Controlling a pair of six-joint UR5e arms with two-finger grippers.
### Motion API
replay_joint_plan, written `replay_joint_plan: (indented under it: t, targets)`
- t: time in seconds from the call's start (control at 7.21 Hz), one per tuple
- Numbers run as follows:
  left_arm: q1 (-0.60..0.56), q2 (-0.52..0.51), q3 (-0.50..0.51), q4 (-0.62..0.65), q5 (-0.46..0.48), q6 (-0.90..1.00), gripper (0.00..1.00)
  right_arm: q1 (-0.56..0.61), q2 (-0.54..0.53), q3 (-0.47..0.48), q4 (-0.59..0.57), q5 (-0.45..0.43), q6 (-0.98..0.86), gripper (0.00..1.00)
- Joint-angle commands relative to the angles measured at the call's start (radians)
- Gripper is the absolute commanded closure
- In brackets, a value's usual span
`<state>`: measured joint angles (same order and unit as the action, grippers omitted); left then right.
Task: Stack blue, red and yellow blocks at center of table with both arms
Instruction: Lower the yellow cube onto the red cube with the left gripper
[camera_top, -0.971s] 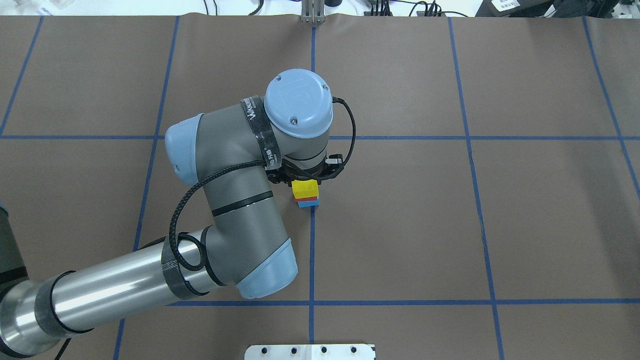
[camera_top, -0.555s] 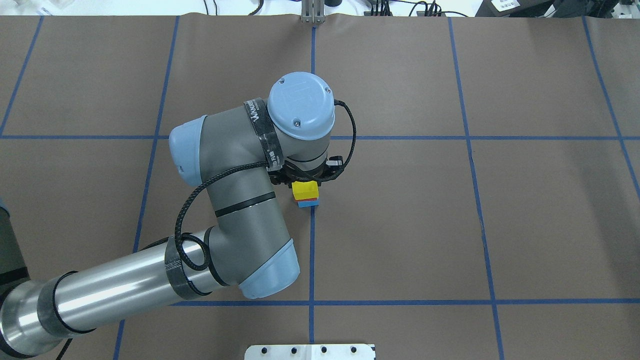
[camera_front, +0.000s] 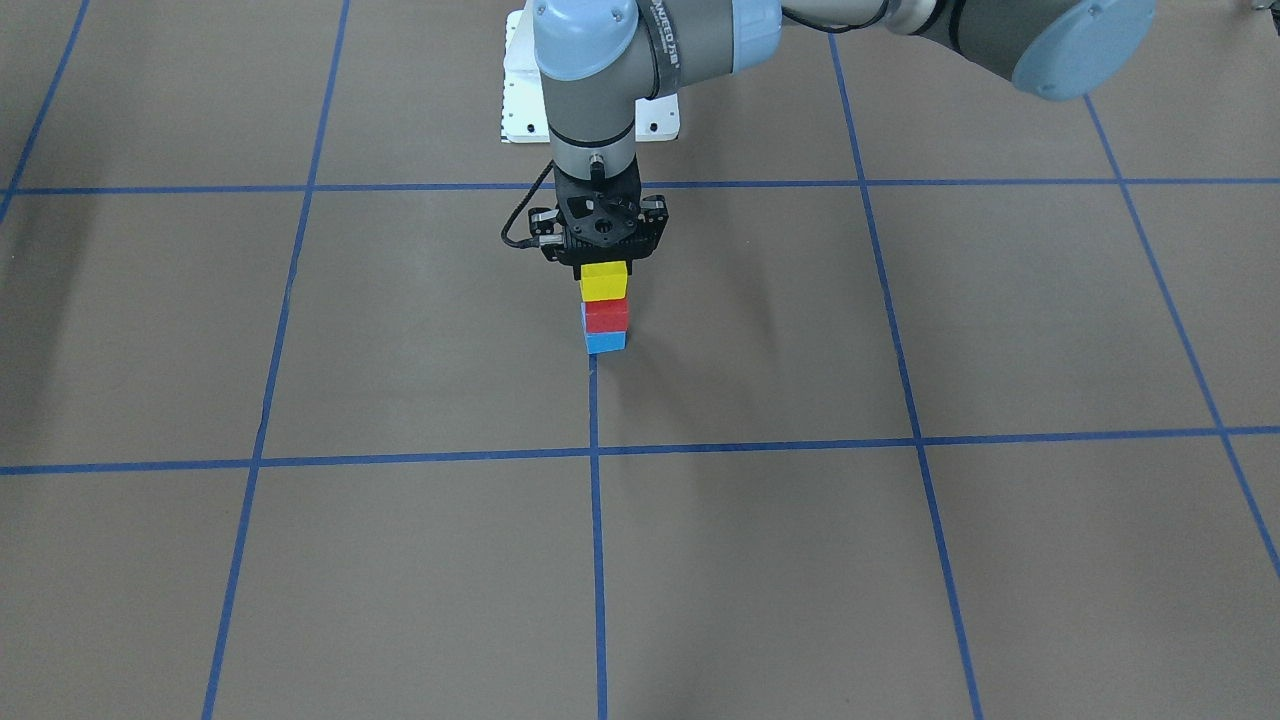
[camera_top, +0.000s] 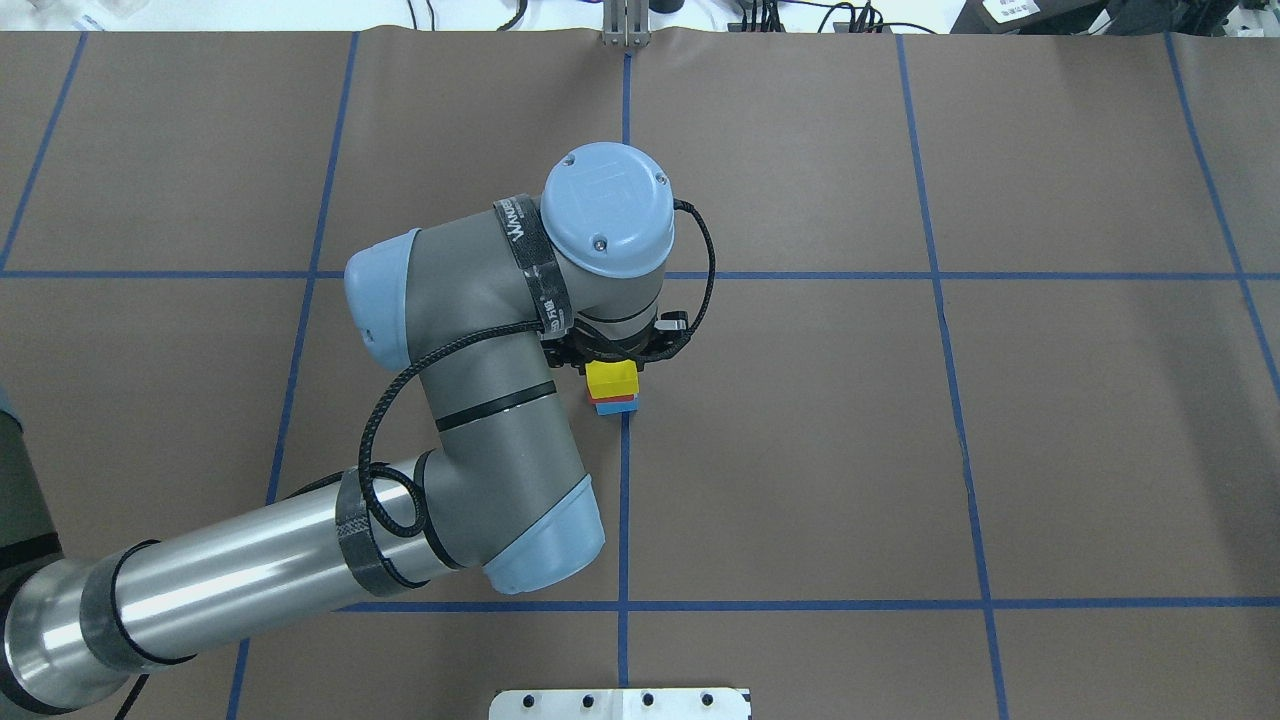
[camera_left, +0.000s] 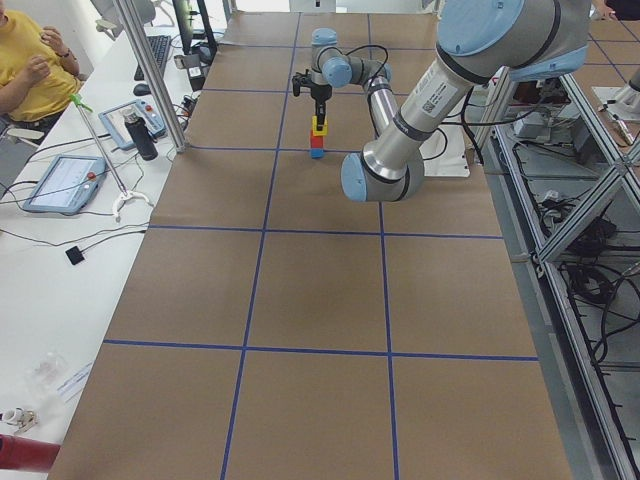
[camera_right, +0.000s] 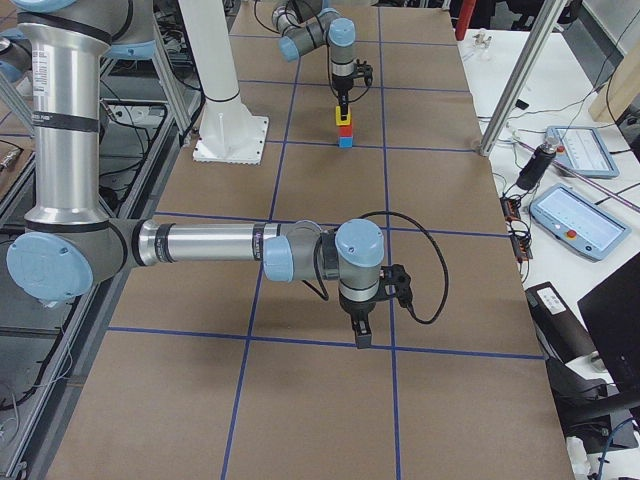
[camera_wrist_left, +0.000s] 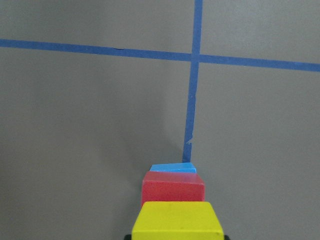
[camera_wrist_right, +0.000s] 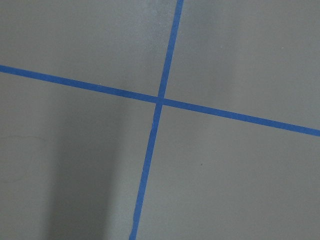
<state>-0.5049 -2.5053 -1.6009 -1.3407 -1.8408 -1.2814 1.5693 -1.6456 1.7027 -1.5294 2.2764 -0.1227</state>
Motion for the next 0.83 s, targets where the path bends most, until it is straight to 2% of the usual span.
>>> replay_joint_plan:
  t: [0.0, 0.14, 0.28, 0.42, 0.56, 0.69]
  targets:
    - [-0.001, 0.0, 0.013, 0.0, 0.006, 0.027, 0.82, 0.0, 0.001, 0.0, 0.0, 0.0, 0.0, 0.0]
    - [-0.001, -0.001, 0.013, -0.001, 0.008, 0.027, 0.82, 0.0, 0.001, 0.0, 0.0, 0.0, 0.0, 0.0]
    - [-0.001, -0.001, 0.013, -0.002, 0.006, 0.025, 0.61, 0.0, 0.001, 0.0, 0.0, 0.0, 0.0, 0.0]
    - [-0.001, -0.004, 0.012, -0.008, 0.017, 0.025, 0.15, 0.0, 0.001, 0.0, 0.0, 0.0, 0.0, 0.0]
    - [-0.001, -0.004, 0.013, -0.008, 0.017, 0.025, 0.0, 0.0, 0.001, 0.0, 0.0, 0.0, 0.0, 0.0]
    - [-0.001, -0.004, 0.012, -0.008, 0.017, 0.025, 0.0, 0.0, 0.001, -0.001, 0.001, 0.0, 0.0, 0.0]
